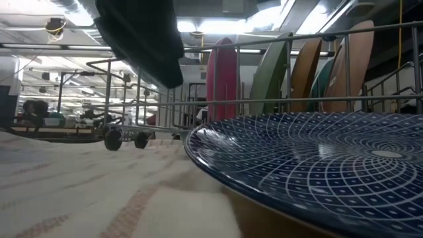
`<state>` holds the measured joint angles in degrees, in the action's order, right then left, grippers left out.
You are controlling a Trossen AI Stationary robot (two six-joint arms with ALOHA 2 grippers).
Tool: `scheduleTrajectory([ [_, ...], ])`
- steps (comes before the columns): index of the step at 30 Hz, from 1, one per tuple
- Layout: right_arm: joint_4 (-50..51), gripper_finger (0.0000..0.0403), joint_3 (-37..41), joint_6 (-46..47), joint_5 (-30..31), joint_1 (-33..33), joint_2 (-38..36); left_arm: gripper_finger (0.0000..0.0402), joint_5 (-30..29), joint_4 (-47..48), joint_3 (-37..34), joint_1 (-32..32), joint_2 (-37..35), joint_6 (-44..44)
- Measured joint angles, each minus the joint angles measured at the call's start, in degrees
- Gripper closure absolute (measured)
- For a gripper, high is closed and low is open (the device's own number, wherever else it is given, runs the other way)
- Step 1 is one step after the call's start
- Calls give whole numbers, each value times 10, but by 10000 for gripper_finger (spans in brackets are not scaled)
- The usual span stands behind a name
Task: Sort dishes
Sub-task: Put the blue plate in the dish rack
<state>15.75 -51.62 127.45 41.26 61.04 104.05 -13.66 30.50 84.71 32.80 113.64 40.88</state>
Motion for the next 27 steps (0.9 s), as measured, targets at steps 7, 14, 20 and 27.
scheduleTrajectory([
  [7,-12,381,0,-29,1,0,0,259,68,52,0,-24,-1,37],
  [14,-41,382,0,-65,-4,0,0,259,142,97,0,-52,-30,-15],
  [20,-42,382,0,-65,-4,0,0,259,129,131,0,-63,-84,-26],
  [27,-42,382,0,-65,-6,1,0,259,12,236,0,-40,-172,19],
])
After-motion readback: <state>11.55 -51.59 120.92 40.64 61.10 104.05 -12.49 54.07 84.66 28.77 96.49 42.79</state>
